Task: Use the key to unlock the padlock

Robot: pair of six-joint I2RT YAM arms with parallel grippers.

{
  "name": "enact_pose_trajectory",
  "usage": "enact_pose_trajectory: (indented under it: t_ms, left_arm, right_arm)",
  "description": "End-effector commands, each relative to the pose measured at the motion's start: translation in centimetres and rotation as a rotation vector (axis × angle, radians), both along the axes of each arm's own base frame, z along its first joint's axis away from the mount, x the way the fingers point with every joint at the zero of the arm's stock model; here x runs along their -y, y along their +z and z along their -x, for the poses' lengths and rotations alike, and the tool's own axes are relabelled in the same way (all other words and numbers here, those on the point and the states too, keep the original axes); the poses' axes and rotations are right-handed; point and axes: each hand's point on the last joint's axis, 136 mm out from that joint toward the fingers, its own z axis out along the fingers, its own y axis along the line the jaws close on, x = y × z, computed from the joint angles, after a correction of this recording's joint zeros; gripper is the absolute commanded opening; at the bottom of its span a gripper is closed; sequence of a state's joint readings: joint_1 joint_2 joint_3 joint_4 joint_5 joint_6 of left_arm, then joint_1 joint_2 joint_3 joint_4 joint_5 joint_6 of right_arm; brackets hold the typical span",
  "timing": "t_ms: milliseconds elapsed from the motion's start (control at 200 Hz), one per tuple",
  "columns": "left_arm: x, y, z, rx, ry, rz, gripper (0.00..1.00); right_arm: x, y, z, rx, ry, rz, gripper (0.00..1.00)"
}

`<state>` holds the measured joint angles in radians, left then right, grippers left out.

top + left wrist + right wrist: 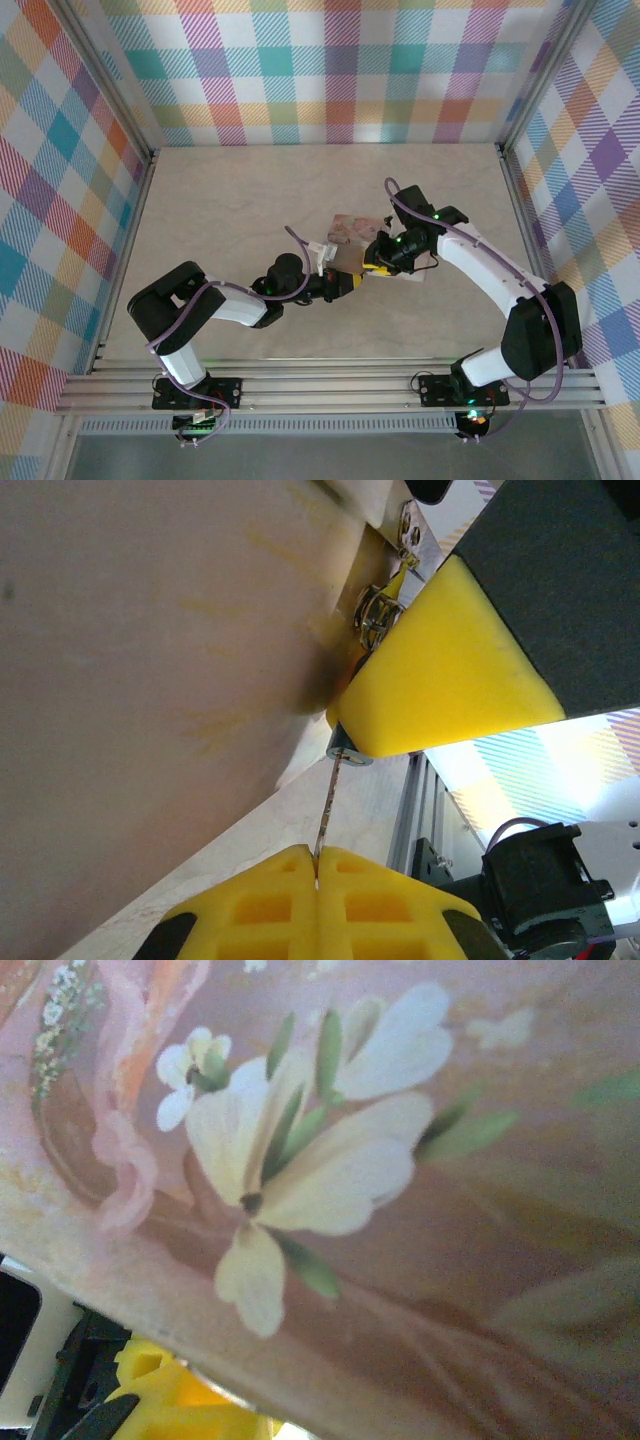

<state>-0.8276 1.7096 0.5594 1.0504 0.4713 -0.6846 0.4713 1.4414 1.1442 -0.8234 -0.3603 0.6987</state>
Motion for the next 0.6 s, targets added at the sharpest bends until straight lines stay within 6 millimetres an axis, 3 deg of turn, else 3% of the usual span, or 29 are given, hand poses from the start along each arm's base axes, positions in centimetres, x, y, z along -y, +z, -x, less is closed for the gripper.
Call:
enact_pose_trajectory:
  t_ms: [0, 595]
  left_arm:
    - [1.05, 2.87, -0.11, 0.064, -0.019, 0.073, 0.00]
    - [1.49, 2.74, -0.53, 0.062, -0.013, 0.080, 0.00]
  right_arm:
    - [-0.44, 1.02, 0.29, 0.019, 0.014, -0.041, 0.00]
    - [-0.61, 0.70, 0.53, 0.003, 0.020, -0.052, 0.00]
